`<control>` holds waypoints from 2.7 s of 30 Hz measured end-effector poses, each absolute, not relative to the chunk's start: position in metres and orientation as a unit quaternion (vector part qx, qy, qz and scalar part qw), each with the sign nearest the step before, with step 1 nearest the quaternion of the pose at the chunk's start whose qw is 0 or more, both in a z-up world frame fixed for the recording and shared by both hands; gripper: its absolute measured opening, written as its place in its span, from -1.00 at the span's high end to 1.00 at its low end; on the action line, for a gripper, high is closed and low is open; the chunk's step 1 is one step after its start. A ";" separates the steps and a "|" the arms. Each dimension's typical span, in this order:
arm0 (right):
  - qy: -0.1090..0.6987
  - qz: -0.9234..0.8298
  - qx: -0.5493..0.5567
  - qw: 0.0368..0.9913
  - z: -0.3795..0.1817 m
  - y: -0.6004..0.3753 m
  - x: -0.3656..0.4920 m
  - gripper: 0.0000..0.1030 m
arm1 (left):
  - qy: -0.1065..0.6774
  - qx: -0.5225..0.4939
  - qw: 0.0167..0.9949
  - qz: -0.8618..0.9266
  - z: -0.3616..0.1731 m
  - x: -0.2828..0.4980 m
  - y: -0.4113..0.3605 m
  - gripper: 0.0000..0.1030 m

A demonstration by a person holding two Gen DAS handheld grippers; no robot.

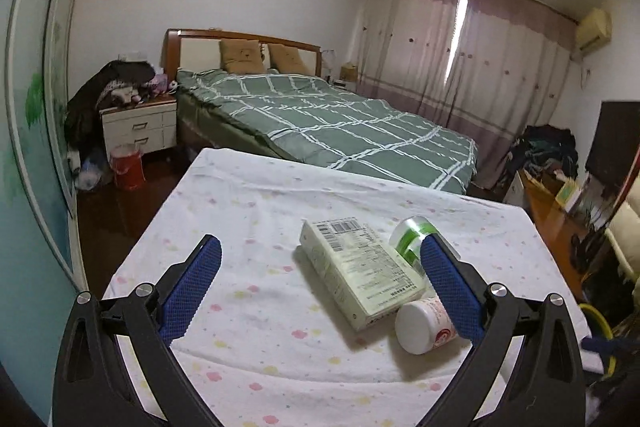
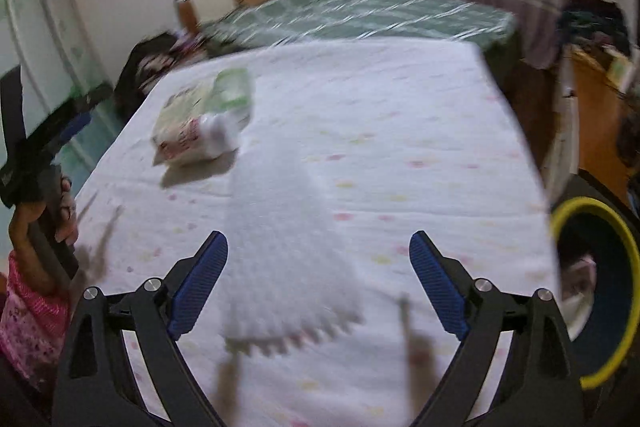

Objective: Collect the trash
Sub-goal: 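Grasp the white foam net sleeve with the right gripper and lift it, then carry the foam net sleeve over the bin and open the right gripper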

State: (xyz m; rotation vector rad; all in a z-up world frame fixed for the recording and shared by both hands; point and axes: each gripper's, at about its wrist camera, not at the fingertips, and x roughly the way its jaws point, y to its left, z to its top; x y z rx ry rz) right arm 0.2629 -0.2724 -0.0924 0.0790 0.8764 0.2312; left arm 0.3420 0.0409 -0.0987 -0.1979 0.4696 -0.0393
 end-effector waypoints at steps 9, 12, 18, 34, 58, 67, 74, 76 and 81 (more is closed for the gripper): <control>0.467 0.115 -0.010 0.877 -0.117 -0.249 0.287 -0.80 | 0.237 -0.100 0.966 -0.006 -0.107 0.349 0.038 -0.90; 0.469 0.118 -0.013 0.875 -0.116 -0.243 0.285 -0.80 | 0.238 -0.102 0.966 -0.003 -0.109 0.351 0.039 -0.90; 0.452 0.115 -0.030 0.884 -0.113 -0.232 0.273 0.01 | 0.243 -0.104 0.964 0.004 -0.110 0.354 0.040 -0.90; 0.418 0.061 0.039 0.906 -0.091 -0.276 0.245 0.47 | 0.234 -0.094 0.968 -0.001 -0.110 0.352 0.031 -0.90; 0.374 -0.242 0.179 0.877 -0.107 -0.527 0.183 0.09 | 0.233 -0.060 0.971 0.001 -0.108 0.345 0.013 -0.90; 0.350 -0.255 0.186 0.882 -0.107 -0.534 0.175 -0.40 | 0.240 -0.051 0.970 0.002 -0.109 0.349 0.011 -0.90; 0.298 -0.230 0.191 0.906 -0.086 -0.517 0.180 -0.53 | 0.240 -0.043 0.970 0.005 -0.110 0.350 0.008 -0.90; 0.282 -0.223 0.183 0.915 -0.078 -0.506 0.183 -0.58 | 0.237 -0.040 0.971 0.006 -0.110 0.349 0.007 -0.90; 0.261 -0.203 0.155 0.931 -0.068 -0.476 0.193 -0.60 | 0.233 -0.028 0.972 0.010 -0.111 0.346 0.000 -0.90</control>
